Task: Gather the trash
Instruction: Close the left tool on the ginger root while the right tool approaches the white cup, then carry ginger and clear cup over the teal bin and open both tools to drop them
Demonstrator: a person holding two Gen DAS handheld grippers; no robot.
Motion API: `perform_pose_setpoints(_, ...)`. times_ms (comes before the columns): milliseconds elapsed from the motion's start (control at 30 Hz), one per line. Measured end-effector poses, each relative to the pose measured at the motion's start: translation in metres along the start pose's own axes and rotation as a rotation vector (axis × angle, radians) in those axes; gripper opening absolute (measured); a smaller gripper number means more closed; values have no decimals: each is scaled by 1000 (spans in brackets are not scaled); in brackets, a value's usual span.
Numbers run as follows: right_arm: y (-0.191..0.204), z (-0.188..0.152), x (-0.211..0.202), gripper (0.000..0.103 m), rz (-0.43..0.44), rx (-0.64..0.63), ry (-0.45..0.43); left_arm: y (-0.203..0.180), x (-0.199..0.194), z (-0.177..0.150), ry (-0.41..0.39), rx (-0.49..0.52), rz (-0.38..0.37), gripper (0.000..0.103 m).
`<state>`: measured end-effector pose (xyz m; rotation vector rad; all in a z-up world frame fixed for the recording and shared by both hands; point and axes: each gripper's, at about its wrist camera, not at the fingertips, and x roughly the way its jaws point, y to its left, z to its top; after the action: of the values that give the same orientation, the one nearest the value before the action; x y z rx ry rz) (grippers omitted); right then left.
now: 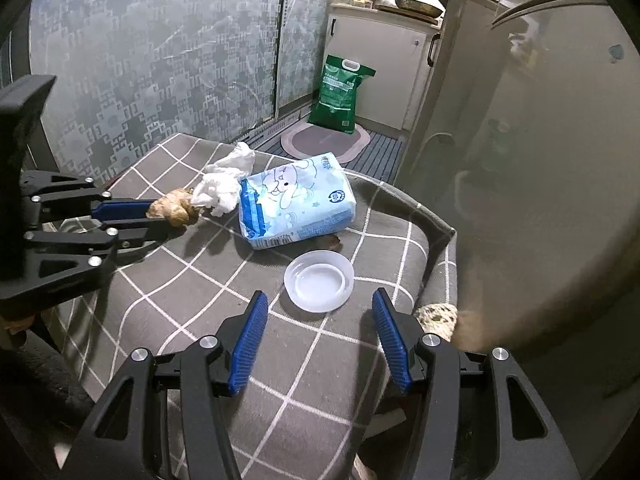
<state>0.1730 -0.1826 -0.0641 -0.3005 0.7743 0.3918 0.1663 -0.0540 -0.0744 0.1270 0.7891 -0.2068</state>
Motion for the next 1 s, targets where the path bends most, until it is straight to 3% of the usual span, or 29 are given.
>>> perform_pose_setpoints(233,1,6,8,54,-18,-14,0,0,-8,-2,-6,4,-7,18)
perform_pose_setpoints(367,7,7,15,40,-40,-57,16,3,-14,-2,-17,-8,-18,18)
perform_pose_setpoints(600,11,11,19,39,-48,-52,25,8,-19,-4,-21,-9,-24,17)
perform_pose_setpoints(1000,35,27,7,39,38,-32,7,24,-35,-7,-47,-37,-30,17)
